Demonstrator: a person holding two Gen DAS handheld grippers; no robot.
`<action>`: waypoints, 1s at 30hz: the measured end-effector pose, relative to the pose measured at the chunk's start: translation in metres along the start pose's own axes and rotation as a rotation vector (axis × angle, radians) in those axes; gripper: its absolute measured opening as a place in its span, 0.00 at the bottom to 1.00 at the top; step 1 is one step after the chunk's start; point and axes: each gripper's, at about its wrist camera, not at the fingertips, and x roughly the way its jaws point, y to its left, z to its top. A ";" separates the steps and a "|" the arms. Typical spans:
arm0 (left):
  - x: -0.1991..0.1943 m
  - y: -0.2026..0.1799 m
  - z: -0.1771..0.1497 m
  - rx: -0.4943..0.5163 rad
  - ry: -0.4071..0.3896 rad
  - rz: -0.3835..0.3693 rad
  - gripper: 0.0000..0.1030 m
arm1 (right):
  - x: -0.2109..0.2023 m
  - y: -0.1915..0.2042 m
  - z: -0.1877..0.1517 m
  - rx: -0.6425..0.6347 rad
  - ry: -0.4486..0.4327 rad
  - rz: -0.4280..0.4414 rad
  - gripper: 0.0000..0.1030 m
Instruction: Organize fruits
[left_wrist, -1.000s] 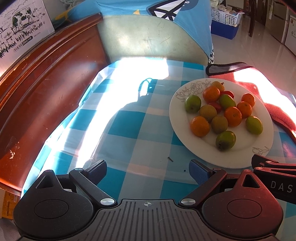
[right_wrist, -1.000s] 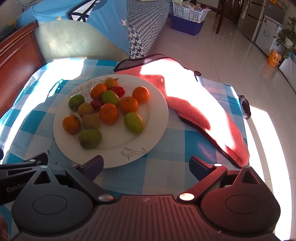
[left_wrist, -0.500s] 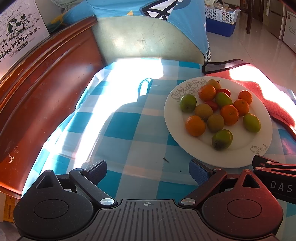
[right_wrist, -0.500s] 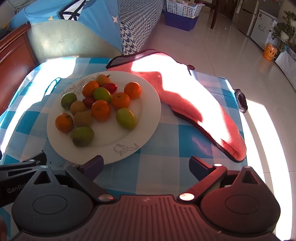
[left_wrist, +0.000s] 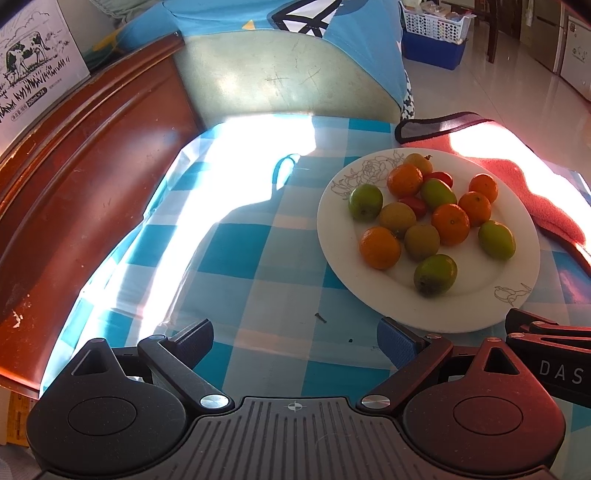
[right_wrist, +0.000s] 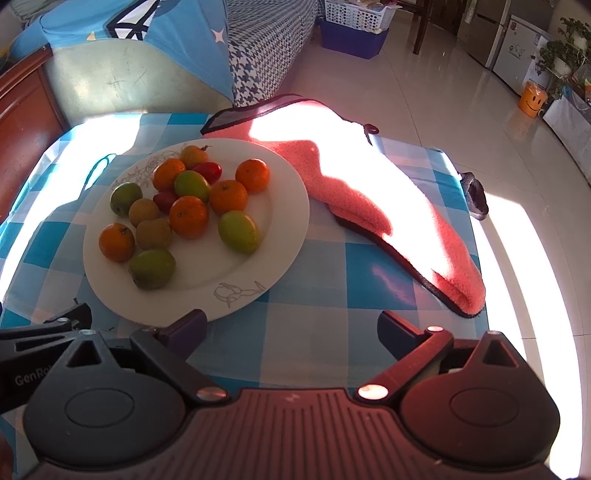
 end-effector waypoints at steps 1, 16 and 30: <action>0.000 -0.001 0.000 0.002 0.000 0.000 0.93 | 0.000 -0.001 0.000 0.000 0.000 -0.001 0.96; -0.009 -0.003 -0.004 0.035 -0.013 0.022 0.93 | -0.002 -0.003 -0.006 -0.001 -0.012 0.017 0.96; -0.034 0.017 -0.050 0.073 -0.024 0.032 0.93 | -0.024 0.008 -0.046 -0.072 -0.072 0.069 0.96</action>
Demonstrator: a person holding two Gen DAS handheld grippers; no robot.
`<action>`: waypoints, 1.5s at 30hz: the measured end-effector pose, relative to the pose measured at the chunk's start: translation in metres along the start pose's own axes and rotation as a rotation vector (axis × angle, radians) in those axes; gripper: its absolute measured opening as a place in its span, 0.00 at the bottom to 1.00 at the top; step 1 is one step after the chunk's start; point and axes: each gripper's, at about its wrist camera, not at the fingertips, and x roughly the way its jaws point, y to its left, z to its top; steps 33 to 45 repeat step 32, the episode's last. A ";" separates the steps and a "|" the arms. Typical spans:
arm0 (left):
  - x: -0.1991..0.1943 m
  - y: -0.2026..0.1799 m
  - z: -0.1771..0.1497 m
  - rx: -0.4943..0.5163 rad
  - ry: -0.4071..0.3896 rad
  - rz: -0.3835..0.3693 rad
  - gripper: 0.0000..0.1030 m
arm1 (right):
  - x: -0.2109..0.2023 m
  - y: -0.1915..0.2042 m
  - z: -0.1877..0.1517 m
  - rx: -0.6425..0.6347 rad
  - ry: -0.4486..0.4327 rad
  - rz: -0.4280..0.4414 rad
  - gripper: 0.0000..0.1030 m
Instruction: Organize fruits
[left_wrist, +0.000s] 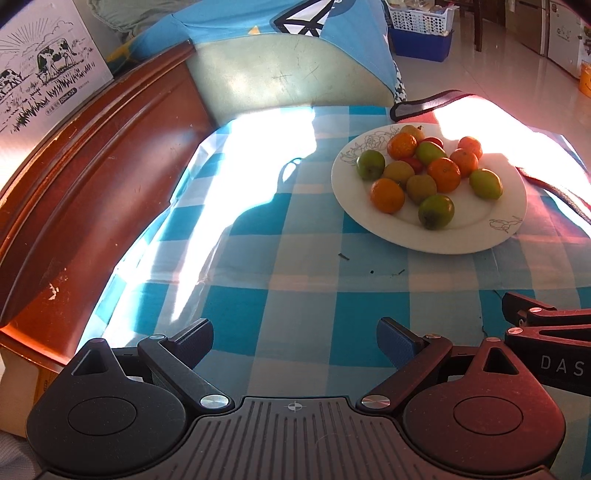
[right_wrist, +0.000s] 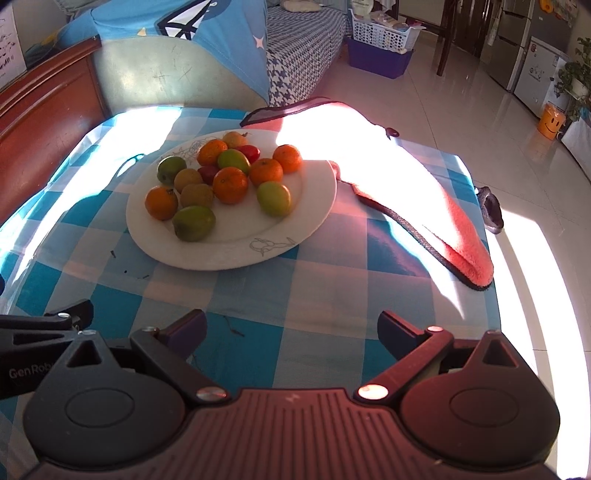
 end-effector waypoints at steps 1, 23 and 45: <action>-0.001 0.002 -0.005 -0.005 0.004 -0.002 0.93 | -0.002 0.003 -0.005 -0.009 -0.006 0.002 0.96; -0.020 0.058 -0.071 -0.128 0.022 0.012 0.94 | -0.017 0.025 -0.090 -0.024 -0.155 0.054 0.98; -0.020 0.063 -0.072 -0.156 0.024 -0.022 0.94 | -0.015 0.033 -0.098 -0.051 -0.235 0.077 0.99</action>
